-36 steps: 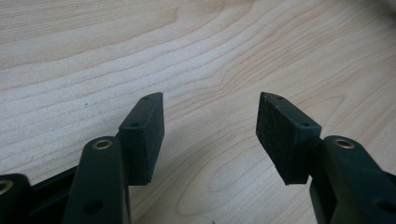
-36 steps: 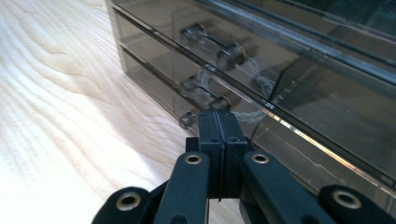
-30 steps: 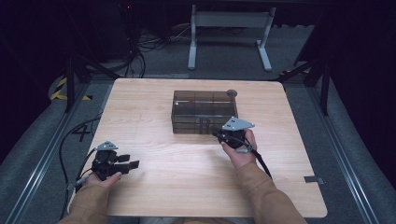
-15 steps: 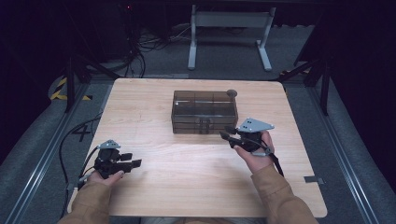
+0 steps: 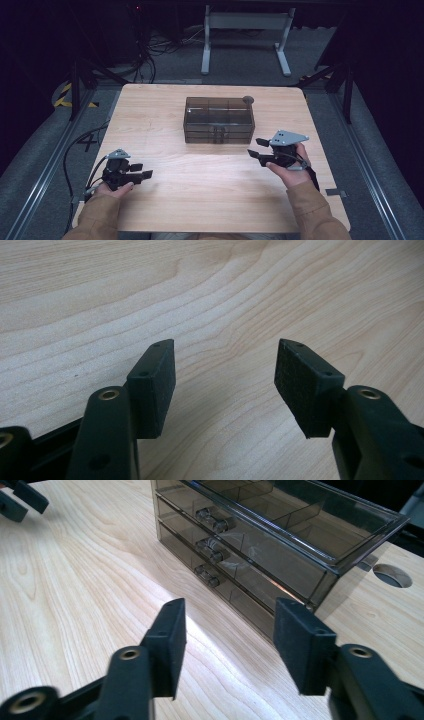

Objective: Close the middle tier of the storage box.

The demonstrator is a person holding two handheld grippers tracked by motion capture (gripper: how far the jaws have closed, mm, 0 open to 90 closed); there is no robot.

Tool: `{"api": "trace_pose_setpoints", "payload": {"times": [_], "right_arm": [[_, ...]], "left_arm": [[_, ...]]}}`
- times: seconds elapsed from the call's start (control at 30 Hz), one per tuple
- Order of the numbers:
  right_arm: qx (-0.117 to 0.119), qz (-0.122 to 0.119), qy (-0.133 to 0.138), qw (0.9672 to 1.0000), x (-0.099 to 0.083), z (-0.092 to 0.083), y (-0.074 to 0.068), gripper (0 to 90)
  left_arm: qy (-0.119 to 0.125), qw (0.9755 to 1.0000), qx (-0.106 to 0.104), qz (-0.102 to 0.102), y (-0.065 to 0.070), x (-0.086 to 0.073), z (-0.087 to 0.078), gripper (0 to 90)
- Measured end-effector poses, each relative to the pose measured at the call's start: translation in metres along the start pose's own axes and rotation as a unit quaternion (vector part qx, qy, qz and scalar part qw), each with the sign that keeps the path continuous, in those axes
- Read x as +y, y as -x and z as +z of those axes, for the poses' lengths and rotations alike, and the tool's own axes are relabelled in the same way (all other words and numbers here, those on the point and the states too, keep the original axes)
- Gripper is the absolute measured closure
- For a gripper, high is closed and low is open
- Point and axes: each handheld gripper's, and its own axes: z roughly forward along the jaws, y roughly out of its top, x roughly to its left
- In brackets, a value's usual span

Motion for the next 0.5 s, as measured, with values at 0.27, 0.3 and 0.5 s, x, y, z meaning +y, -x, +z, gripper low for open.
{"api": "trace_pose_setpoints", "payload": {"times": [0.27, 0.3, 0.5], "right_arm": [[0.007, 0.024, -0.021, 0.9995, -0.013, -0.014, 0.013, 42.8], [0.009, 0.027, -0.024, 0.9993, -0.015, -0.015, 0.014, 42.1], [0.015, 0.026, -0.048, 0.9984, -0.028, -0.019, 0.024, 40.7]], "left_arm": [[0.002, 1.0000, -0.001, 0.003, 0.000, 0.001, -0.001, 42.6], [0.002, 1.0000, -0.001, 0.004, 0.000, 0.001, -0.001, 42.6], [0.005, 1.0000, -0.004, 0.004, 0.001, 0.003, 0.000, 42.5]]}}
